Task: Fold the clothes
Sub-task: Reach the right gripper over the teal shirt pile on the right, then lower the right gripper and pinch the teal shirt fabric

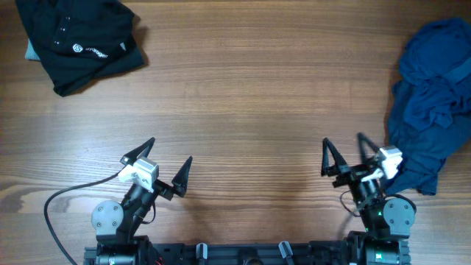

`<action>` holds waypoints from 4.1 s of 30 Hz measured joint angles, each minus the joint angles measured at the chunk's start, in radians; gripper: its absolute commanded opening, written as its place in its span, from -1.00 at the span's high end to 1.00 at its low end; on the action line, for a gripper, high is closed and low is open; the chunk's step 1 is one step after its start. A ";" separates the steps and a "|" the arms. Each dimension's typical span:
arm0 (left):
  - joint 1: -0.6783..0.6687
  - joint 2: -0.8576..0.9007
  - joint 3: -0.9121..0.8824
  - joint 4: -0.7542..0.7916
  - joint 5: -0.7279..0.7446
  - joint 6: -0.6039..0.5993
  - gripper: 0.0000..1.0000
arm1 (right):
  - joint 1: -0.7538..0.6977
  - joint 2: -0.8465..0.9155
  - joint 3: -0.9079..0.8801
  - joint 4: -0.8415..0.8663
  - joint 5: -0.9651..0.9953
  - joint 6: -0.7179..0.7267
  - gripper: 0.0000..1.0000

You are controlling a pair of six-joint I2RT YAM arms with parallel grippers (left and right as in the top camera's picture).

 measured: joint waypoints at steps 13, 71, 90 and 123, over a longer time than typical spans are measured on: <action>0.000 0.000 0.000 0.000 -0.067 0.000 -1.00 | 0.000 0.000 0.000 0.004 -0.250 0.539 -1.00; 0.000 0.001 0.000 -0.004 -0.216 0.000 -1.00 | -0.329 2.025 1.812 -1.058 0.639 -0.415 -1.00; 0.000 0.001 0.000 -0.004 -0.216 0.000 -0.99 | -0.348 2.121 1.778 -1.037 0.684 -0.418 -0.93; 0.000 0.001 0.000 -0.004 -0.216 0.000 -1.00 | -0.348 2.202 1.763 -1.038 0.695 -0.429 -0.27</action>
